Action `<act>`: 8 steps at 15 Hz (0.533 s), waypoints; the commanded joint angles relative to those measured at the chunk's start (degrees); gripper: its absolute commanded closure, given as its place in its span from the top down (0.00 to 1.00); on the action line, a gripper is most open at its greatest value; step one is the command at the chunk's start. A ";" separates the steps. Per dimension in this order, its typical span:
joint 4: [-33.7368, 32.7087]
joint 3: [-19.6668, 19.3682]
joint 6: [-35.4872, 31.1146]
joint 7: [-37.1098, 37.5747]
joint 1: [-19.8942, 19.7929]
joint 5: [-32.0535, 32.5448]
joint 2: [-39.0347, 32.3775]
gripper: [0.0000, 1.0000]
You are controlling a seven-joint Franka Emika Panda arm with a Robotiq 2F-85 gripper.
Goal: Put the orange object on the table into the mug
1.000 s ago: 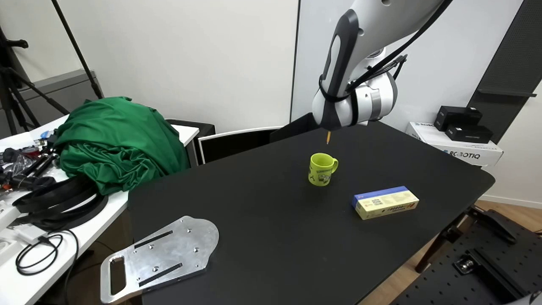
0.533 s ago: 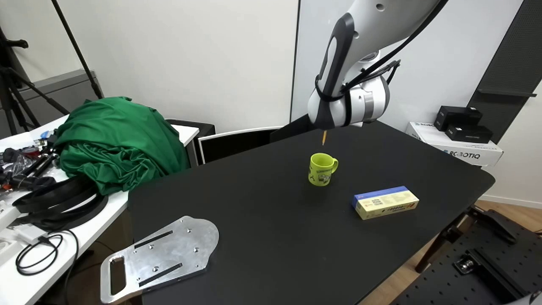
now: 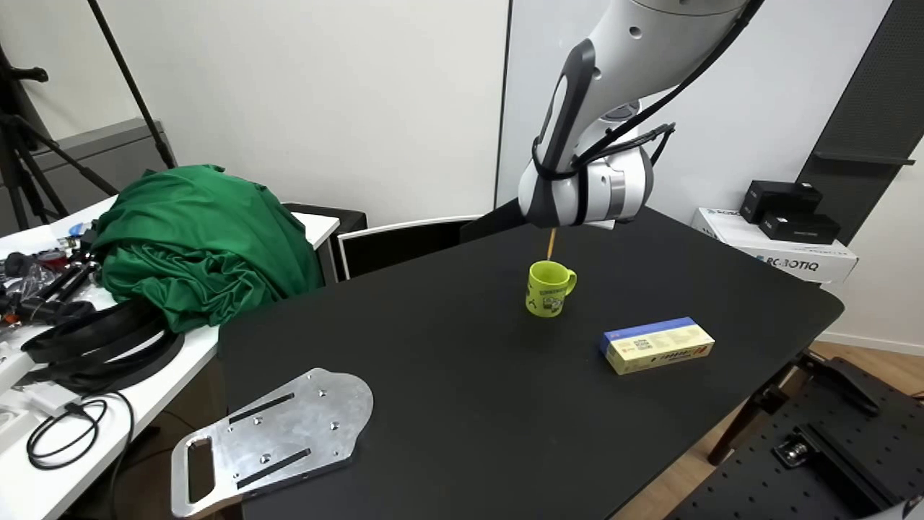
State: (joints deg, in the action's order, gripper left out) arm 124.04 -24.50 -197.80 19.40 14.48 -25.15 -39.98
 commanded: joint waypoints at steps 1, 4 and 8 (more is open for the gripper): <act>-2.24 2.36 -0.23 -1.99 -2.60 -1.42 -1.56 0.02; -2.56 3.42 -0.22 -2.06 -3.81 -1.42 -2.31 0.02; -2.80 4.46 -0.24 -1.99 -4.88 -1.66 -3.33 0.02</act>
State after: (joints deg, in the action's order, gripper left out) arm 122.70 -21.34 -197.80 18.70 11.05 -25.66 -42.37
